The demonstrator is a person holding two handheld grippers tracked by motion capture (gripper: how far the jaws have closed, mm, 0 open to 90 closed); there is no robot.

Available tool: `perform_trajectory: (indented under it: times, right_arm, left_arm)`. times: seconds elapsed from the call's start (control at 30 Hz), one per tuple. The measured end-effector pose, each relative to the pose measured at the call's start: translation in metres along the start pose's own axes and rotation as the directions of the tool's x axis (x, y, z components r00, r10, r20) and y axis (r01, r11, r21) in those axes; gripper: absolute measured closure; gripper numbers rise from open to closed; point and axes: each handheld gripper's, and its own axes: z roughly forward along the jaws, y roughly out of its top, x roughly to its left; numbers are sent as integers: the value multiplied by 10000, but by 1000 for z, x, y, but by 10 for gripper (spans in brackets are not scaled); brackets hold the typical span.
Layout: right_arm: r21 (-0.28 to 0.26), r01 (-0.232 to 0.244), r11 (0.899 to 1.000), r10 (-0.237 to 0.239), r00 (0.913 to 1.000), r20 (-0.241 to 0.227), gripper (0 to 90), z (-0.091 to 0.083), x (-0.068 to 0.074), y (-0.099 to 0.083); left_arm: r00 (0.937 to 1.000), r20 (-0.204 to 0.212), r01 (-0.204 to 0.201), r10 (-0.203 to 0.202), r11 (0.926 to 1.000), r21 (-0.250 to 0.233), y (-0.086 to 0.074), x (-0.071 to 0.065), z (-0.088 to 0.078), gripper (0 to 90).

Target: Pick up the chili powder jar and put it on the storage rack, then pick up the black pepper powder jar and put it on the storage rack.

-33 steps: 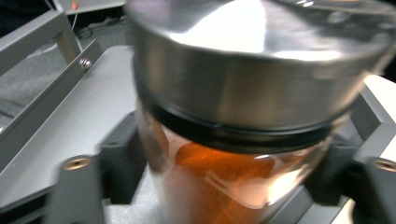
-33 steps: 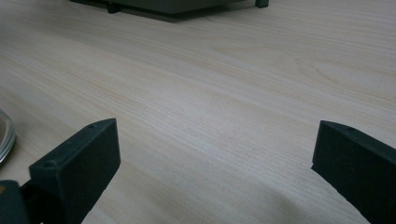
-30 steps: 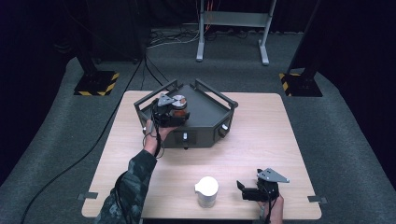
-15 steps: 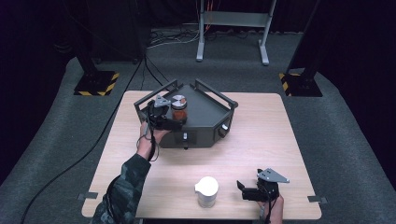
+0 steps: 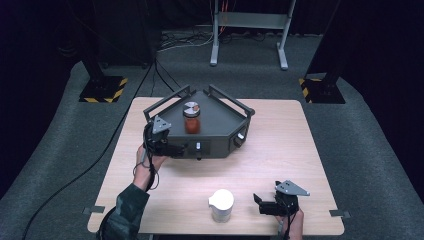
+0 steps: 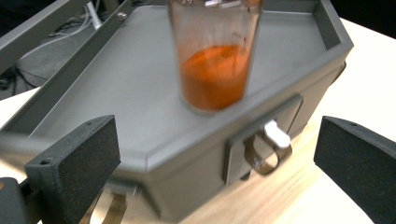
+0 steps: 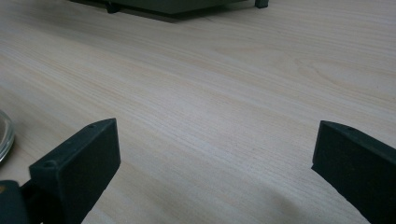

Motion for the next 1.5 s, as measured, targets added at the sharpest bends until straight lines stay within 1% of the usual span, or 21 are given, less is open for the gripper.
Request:
perform_trajectory:
  times: [0.07,0.1,0.13,0.17,0.27,0.43,0.53,0.6,0.67,0.7,0.73,0.83,0.9,0.97,1.03,1.1,1.17,1.27,1.43,1.47,1.5]
  right_arm:
    - [-11,-21,10000,21,10000,1,0,0,0,0]
    - [-3,-19,10000,19,10000,-5,0,0,0,0]
    - [-3,-19,10000,19,10000,-5,0,0,0,0]
    - [-16,-9,10000,9,10000,-2,0,0,0,0]
    - [-17,-9,10000,9,10000,10,0,0,0,0]
    - [-37,-10,10000,10,10000,42,0,0,1,-1]
    - [-82,7,10000,-6,10000,95,0,-1,2,-1]
    - [-79,17,10000,-16,9999,111,0,-1,2,-1]
    - [-44,26,10000,-25,9999,113,0,0,2,-1]
    - [-44,43,10000,-43,9999,113,0,-1,3,-1]
    - [-68,68,10000,-67,9999,124,0,-1,3,-1]
    - [-82,94,9999,-93,9997,208,0,-1,5,-2]
    - [-16,116,9999,-116,9997,216,0,0,5,0]
    - [23,170,9999,-171,9995,253,0,0,6,0]
    - [77,167,9998,-169,9995,260,0,0,6,1]
    - [115,146,9998,-149,9995,266,0,1,6,2]
    - [120,147,9998,-150,9995,286,0,1,7,2]
    - [112,148,9998,-152,9994,312,0,0,7,2]
    - [34,106,9999,-107,9992,390,0,-1,8,0]
    - [1,119,9999,-119,9989,449,0,-1,10,-1]
    - [64,137,9999,-140,9990,414,0,-1,10,0]
  left_arm:
    - [9999,-44,159,-159,9998,-84,-10,-1,-6,1]
    - [9995,-63,299,-300,9995,-113,-19,-2,-9,1]
    - [9995,-63,299,-300,9995,-113,-19,-2,-9,0]
    - [9992,-68,398,-399,9992,-100,-28,-3,-12,0]
    - [9982,-292,524,-523,9986,42,-43,-7,-16,0]
    - [9943,-619,870,-867,9962,30,-71,-16,-24,0]
    - [9934,-742,900,-875,9955,311,-85,-23,-25,0]
    - [9931,-860,860,-800,9939,685,-93,-29,-23,0]
    - [9933,-816,894,-813,9908,1018,-102,-32,-19,0]
    - [9935,-854,854,-755,9892,1189,-105,-34,-18,0]
    - [9933,-894,838,-726,9881,1287,-107,-35,-17,0]
    - [9922,-948,946,-804,9832,1562,-115,-38,-15,0]
    - [9924,-924,960,-809,9804,1722,-118,-39,-14,2]
    - [9921,-994,942,-763,9773,1895,-120,-40,-13,2]
    - [9916,-931,1060,-893,9755,1929,-123,-39,-13,2]
    - [9910,-992,1092,-904,9729,2037,-125,-40,-11,3]
    - [9908,-942,1143,-967,9722,2045,-126,-39,-10,6]
    - [9911,-951,1115,-934,9717,2083,-128,-40,-9,6]
    - [9902,-923,1229,-1050,9685,2167,-131,-37,-6,7]
    - [9910,-887,1181,-1003,9670,2256,-130,-36,-5,7]
    - [9914,-879,1142,-965,9672,2270,-129,-36,-5,6]
